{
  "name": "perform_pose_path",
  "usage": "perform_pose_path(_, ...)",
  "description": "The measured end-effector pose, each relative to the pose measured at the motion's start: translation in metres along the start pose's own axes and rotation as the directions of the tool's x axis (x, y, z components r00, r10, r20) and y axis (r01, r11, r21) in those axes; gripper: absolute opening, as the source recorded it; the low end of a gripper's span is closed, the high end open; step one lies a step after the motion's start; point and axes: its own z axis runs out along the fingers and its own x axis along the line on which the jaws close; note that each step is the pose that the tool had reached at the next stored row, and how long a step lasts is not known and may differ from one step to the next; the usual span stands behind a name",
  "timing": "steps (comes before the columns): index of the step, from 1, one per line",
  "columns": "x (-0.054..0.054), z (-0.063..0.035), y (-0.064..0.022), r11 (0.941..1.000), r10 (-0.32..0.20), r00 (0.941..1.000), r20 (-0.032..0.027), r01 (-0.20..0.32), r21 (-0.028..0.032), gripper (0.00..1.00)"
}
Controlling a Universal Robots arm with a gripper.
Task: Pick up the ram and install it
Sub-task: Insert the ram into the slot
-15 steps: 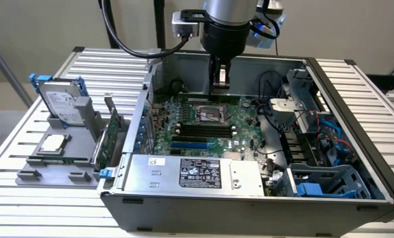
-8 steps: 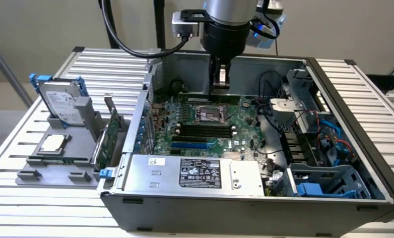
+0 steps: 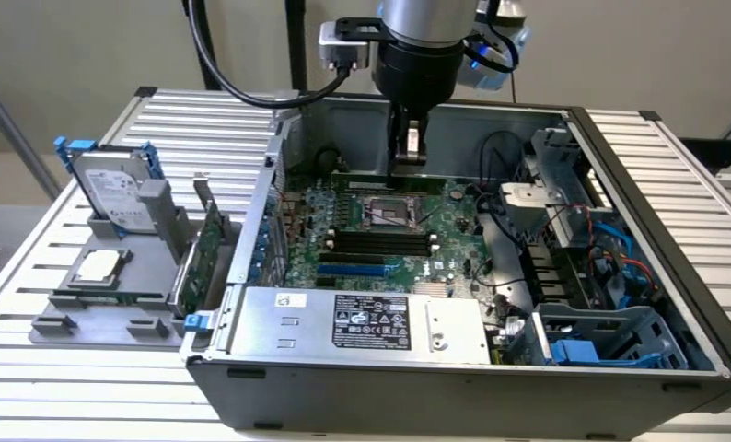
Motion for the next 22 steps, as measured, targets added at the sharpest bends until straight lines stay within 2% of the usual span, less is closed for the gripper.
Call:
perform_pose_path(9, -0.001, 0.0158, -0.0003, 1.0000, 0.000, 1.0000, 0.0000, 0.000, 0.0001, 0.00)
perform_pose_path(22, -0.010, 0.0398, -0.0021, 1.0000, 0.000, 1.0000, -0.0002, 0.000, 0.0000, 0.00)
